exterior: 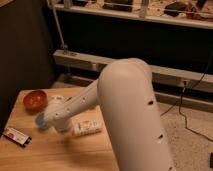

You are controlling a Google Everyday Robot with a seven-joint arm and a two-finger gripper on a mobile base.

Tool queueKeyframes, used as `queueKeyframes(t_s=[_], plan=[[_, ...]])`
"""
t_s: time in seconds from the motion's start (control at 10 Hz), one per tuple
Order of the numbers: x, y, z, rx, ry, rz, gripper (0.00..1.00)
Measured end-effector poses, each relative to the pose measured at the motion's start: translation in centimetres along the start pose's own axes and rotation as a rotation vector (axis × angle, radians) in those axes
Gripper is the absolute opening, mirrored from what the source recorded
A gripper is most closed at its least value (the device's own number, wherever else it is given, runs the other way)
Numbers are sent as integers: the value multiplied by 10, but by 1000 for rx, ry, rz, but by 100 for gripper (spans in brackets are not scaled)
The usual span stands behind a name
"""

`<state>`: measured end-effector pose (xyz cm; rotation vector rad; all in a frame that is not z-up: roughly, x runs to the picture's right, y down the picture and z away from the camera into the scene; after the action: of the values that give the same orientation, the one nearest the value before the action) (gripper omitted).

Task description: Stand the bottle upright

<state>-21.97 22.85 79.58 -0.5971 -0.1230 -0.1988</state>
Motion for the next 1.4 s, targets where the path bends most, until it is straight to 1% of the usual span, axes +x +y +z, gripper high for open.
queueKeyframes(t_s=[0.4, 0.8, 1.4], plan=[[0, -2, -9, 15, -13, 1, 18], [0, -6, -23, 38, -33, 3, 18], [0, -8, -33, 48, -69, 27, 18]])
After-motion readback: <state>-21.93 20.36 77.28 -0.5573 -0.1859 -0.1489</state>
